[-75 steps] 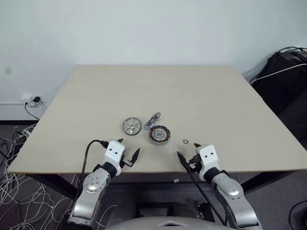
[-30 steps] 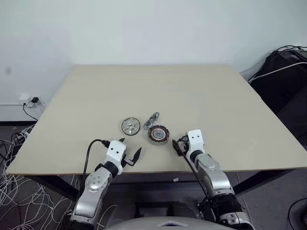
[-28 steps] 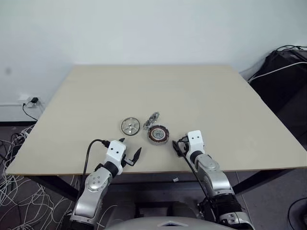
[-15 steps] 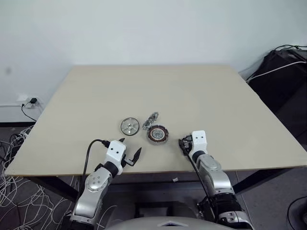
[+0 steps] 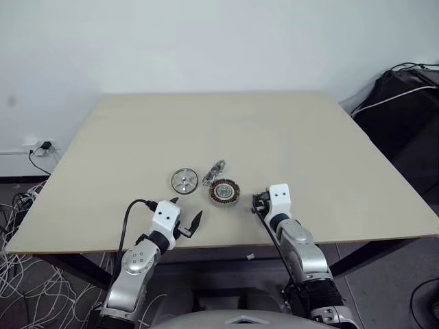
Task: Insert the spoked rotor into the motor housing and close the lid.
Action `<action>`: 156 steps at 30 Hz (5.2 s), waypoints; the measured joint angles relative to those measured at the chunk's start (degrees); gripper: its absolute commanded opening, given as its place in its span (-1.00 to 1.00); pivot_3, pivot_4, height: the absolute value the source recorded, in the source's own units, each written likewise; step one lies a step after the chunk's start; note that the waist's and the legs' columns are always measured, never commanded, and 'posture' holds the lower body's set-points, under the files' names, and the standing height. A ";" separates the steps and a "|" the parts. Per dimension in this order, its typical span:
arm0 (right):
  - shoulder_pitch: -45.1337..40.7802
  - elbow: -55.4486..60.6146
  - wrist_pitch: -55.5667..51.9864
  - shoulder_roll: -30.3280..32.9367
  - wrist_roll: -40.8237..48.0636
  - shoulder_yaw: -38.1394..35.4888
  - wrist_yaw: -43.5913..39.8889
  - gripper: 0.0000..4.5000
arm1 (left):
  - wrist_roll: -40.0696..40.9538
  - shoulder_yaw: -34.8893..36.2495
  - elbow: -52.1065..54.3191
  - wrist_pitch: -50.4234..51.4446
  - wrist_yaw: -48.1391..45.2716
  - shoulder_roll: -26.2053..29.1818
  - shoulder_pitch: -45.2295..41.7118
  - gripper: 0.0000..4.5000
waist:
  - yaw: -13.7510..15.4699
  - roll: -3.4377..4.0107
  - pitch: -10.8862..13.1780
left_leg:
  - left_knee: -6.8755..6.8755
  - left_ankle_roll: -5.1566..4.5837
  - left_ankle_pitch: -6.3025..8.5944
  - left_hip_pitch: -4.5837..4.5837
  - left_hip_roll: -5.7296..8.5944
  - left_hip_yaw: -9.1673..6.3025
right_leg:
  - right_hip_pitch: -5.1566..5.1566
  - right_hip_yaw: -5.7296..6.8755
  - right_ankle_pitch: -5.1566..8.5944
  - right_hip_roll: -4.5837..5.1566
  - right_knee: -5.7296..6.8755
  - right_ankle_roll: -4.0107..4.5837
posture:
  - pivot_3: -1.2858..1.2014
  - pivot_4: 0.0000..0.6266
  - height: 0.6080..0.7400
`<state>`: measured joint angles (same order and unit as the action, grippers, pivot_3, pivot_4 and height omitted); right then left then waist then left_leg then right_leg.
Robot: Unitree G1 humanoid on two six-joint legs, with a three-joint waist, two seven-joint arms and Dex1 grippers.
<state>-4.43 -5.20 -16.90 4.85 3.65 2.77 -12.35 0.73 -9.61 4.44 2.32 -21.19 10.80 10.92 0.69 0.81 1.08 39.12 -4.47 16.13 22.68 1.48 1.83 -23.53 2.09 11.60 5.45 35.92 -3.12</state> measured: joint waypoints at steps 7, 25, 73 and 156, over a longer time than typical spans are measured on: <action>-3.84 2.47 -2.51 -0.52 -0.61 5.07 -2.14 -0.70 | 0.00 0.00 0.00 0.02 0.03 -0.15 -0.18 1.00 | 0.05 -0.01 0.00 | -0.01 0.00 0.00 0.01 0.01 0.00 | 0.00 0.01 0.00 -0.09 -0.01 0.00 | 0.03 -1.00 1.00; -8.70 -9.13 -1.74 -2.20 -2.57 9.09 -2.80 -0.70 | 0.00 0.00 0.00 0.09 0.45 -0.39 -0.15 1.00 | -0.07 0.00 0.00 | -0.01 0.12 0.04 0.00 0.03 0.00 | -0.01 0.01 -0.01 -0.20 0.01 0.01 | 0.03 -1.00 1.00; -12.28 -3.21 -12.88 -2.31 -5.65 14.02 -2.73 -0.99 | 0.04 -0.21 0.02 1.05 1.05 -0.63 -0.11 1.00 | -1.19 0.00 -0.01 | -0.03 0.18 0.02 0.01 0.04 -0.01 | -0.04 0.01 -0.03 -0.07 0.04 0.01 | 0.03 -1.00 1.00; 1.90 15.86 -12.55 0.19 -0.29 5.76 -0.17 -0.99 | 15.43 16.81 -18.99 27.90 10.02 -9.04 -25.48 1.00 | 0.08 -0.31 0.14 | 0.01 -0.06 -0.16 0.02 0.04 -0.10 | 0.06 0.10 -0.04 -0.30 -0.02 -0.01 | 0.03 -1.00 1.00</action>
<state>-2.53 10.66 -29.45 5.04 3.35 8.53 -12.52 16.16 7.20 -14.55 30.22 -11.17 1.76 -14.55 0.76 0.50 1.21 39.13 -4.53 15.97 22.70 1.52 1.72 -23.47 2.19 11.56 5.15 35.90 -3.13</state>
